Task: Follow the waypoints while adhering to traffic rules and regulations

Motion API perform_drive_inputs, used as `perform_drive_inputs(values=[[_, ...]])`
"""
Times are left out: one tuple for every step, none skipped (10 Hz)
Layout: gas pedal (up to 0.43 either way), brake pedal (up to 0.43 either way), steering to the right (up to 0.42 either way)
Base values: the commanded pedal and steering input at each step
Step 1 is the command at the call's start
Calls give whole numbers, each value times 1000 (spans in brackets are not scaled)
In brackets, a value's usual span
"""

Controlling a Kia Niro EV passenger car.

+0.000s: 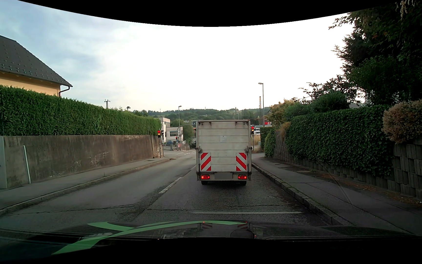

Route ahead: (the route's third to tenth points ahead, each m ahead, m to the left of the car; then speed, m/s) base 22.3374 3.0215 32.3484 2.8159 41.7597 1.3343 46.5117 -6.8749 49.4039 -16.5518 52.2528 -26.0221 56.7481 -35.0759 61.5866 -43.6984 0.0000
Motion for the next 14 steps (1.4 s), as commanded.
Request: perform_drive_inputs(values=[[0,280,-14],[0,274,-14],[0,274,-15],[0,280,-14],[0,274,-14],[0,274,-14],[0,274,-14],[0,268,-14],[0,207,-16],[0,140,-20],[0,18,-23],[0,0,-24],[0,0,-24],[0,0,-24]])
